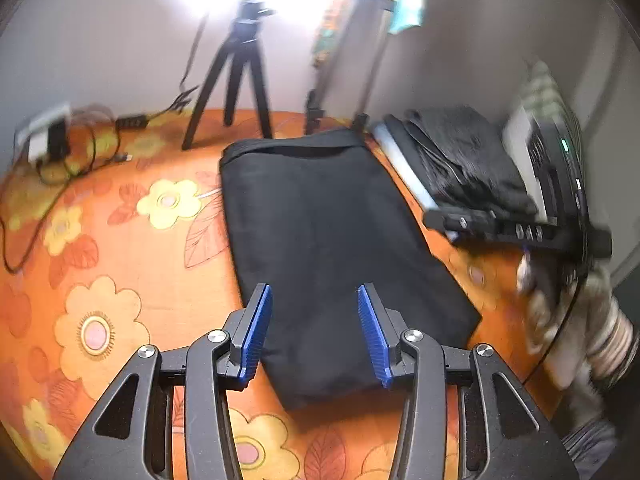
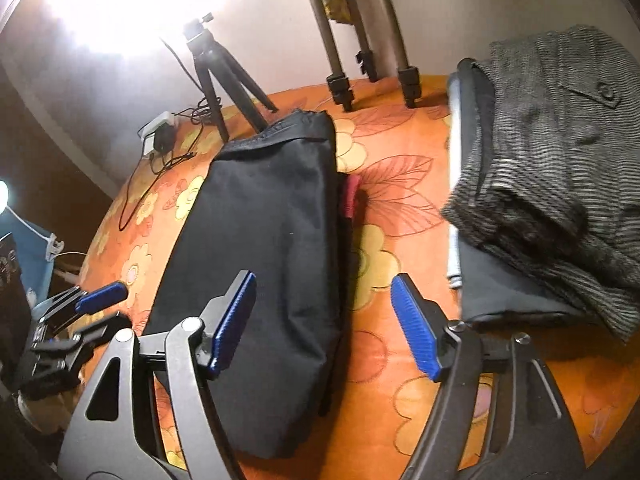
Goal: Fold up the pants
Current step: 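Move both grippers down to the edge of the folded black trousers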
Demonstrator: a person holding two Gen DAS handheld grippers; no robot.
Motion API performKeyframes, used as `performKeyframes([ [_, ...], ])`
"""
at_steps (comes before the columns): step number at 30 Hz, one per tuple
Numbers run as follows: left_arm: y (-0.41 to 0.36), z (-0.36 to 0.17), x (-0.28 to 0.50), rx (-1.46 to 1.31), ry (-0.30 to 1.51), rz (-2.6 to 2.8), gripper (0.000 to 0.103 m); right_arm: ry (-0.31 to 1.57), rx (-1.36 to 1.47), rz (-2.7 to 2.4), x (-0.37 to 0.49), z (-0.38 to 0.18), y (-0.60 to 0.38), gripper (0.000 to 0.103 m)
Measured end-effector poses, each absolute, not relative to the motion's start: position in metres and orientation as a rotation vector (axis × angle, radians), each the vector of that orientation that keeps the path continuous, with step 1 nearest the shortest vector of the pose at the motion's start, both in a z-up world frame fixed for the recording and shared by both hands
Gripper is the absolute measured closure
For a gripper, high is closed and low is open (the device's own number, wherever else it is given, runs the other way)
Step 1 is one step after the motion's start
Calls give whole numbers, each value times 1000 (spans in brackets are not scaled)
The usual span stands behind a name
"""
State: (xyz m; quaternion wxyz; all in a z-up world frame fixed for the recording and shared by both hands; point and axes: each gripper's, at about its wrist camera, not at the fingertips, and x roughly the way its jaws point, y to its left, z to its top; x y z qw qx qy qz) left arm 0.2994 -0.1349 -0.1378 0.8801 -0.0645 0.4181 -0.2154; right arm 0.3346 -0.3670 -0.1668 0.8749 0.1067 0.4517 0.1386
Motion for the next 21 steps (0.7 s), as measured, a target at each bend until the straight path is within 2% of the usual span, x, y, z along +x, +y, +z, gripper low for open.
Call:
performKeyframes([
  [9, -93, -164, 343, -471, 960, -424, 58, 991, 259, 288, 359, -175, -362, 25],
  [21, -97, -190, 365, -508, 1022, -411, 58, 1072, 302, 285, 397, -204, -356, 25],
])
